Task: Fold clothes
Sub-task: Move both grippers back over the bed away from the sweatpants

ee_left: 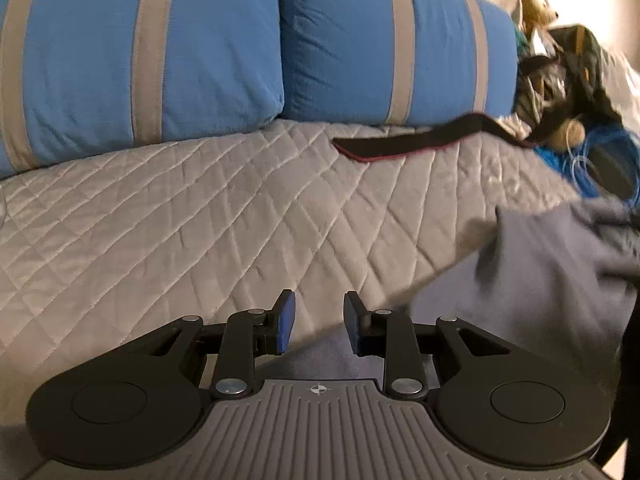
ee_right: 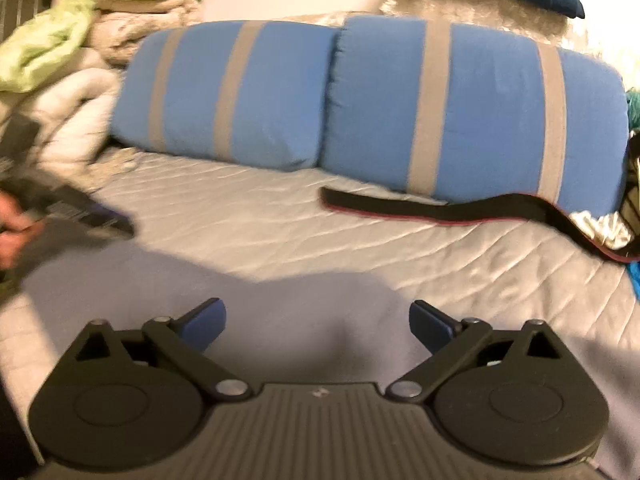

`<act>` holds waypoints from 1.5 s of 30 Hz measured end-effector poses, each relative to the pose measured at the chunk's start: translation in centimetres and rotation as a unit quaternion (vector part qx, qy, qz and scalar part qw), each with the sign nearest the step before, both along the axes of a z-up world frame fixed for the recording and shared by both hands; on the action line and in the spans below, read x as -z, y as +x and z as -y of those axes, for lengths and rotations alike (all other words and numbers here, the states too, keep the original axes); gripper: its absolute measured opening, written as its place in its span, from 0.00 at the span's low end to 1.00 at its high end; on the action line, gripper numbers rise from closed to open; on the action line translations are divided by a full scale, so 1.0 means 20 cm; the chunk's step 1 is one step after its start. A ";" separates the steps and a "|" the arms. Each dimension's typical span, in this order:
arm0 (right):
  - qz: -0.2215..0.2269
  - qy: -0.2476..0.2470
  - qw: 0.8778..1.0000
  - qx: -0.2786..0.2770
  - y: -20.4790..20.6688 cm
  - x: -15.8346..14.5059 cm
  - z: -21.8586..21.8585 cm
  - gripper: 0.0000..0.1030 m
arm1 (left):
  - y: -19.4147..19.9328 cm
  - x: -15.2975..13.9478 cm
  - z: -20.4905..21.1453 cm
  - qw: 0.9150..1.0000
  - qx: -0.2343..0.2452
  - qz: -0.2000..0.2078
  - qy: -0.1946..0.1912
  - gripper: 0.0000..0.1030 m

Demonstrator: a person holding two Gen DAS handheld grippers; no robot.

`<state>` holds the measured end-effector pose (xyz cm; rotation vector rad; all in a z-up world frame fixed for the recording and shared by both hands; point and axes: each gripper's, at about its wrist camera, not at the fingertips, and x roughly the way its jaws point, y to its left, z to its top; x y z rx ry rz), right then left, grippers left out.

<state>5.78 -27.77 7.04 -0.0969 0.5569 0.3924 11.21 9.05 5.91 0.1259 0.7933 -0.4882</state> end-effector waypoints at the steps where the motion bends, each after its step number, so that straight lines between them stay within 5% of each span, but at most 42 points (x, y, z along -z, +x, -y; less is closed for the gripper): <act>1: -0.006 0.000 1.000 0.002 0.08 0.01 0.02 0.94 | 0.00 0.00 -0.01 1.000 0.003 -0.002 0.000 0.25; 8: -0.079 0.036 0.996 -0.009 0.49 0.17 0.13 0.75 | -0.02 0.04 -0.06 0.999 0.034 -0.015 -0.007 0.25; 10: -0.100 0.039 0.994 -0.021 0.54 0.21 0.14 0.65 | -0.01 0.06 -0.06 0.999 0.038 -0.019 -0.003 0.25; 12: -0.127 0.041 0.990 -0.033 0.57 0.25 0.14 0.40 | 0.00 0.09 -0.05 0.999 0.040 -0.028 0.005 0.24; 13: -0.128 0.038 0.991 -0.031 0.57 0.26 0.14 0.36 | 0.01 0.10 -0.05 0.999 0.042 -0.033 0.009 0.20; 14: -0.127 0.034 0.991 -0.029 0.56 0.27 0.14 0.26 | 0.01 0.10 -0.05 0.998 0.042 -0.034 0.012 0.04; 17: -0.121 0.043 0.992 -0.011 0.54 0.25 0.18 0.11 | 0.00 0.10 -0.07 0.998 0.041 -0.032 0.018 0.01; 31: -0.097 0.041 0.994 0.006 0.52 0.22 0.19 0.08 | 0.00 0.04 -0.15 0.999 -0.010 -0.021 0.048 0.00; 34: -0.095 0.033 0.995 0.009 0.52 0.22 0.19 0.13 | 0.06 0.09 -0.21 0.989 -0.094 -0.032 0.106 0.01; 37: -0.071 0.028 0.997 0.028 0.50 0.19 0.20 0.46 | 0.08 0.03 -0.35 0.985 -0.163 -0.015 0.051 0.02; 39: -0.050 0.030 0.997 0.041 0.48 0.17 0.21 0.81 | 0.07 -0.01 -0.41 0.982 -0.190 0.003 0.019 0.03; 40: -0.041 0.033 0.998 0.046 0.47 0.16 0.22 0.87 | 0.07 -0.04 -0.43 0.979 -0.202 0.012 0.004 0.05; 45: -0.026 0.054 0.997 0.048 0.38 0.11 0.22 0.99 | 0.02 -0.11 -0.56 0.968 -0.241 0.011 -0.067 0.41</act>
